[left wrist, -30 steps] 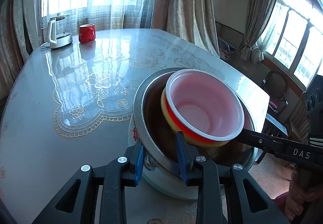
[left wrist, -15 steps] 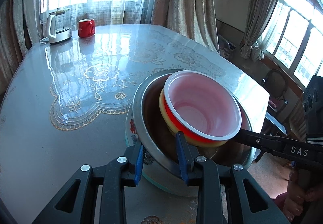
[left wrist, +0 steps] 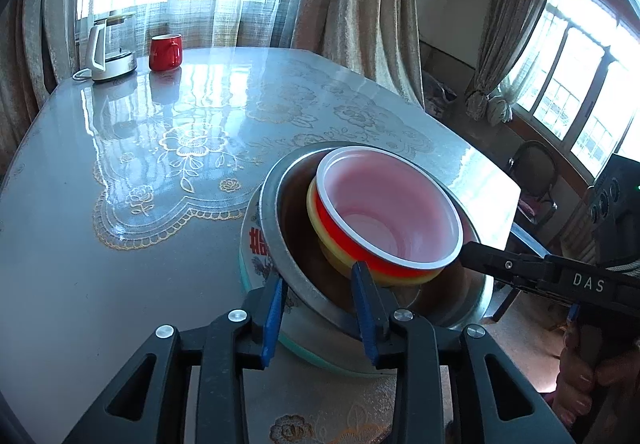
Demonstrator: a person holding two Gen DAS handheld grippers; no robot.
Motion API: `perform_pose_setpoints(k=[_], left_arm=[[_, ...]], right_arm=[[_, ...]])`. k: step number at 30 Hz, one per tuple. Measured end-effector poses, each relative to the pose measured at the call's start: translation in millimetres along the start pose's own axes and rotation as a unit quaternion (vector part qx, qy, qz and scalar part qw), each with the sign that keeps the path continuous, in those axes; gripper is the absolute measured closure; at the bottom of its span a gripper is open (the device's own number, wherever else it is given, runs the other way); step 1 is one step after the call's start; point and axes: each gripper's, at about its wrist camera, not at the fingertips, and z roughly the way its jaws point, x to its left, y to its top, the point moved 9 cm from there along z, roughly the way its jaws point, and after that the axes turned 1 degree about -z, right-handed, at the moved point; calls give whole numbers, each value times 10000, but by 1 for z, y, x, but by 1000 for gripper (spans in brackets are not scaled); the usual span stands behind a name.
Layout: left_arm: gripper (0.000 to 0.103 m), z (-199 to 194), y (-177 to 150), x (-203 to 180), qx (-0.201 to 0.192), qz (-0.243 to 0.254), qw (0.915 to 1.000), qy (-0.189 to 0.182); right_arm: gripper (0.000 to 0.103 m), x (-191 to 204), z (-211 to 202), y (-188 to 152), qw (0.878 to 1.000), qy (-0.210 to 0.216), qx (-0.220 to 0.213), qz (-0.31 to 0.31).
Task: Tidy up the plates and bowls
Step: 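Lower the steel bowl onto the rose-pattern plate with the left gripper, then open the left gripper and pull it back from the stack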
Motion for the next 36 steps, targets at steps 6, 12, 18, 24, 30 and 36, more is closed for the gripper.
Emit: perform_pose_setpoints(k=[6,12,18,24,30,36], left_arm=[[69,-11,-2,1,-118,30,9999,62],[69,-15,-1,-4,-263,347,9984,372],[67,-25,-4,-5,-367,603,9961,535],[48,-33,-12,1,-352,542,9956,683],[32,-40,-28,6,-326,469,9952,795],[17,-49,-40,14,-354,281,9952,866]], right_arm=[[83,-3,-5,-1,9999,-71,-125,-88],[85,-5,-3,0,9998,-52,-172,-27],[73,-3,-13,-2,9994,3,-353,-56],[67,0,-24,-6,9979,-132,-579,-271],[63,3,-43,-15,9925,-464,-967,-590],[46,12,-60,-29,9828,-678,-1392,-1008]])
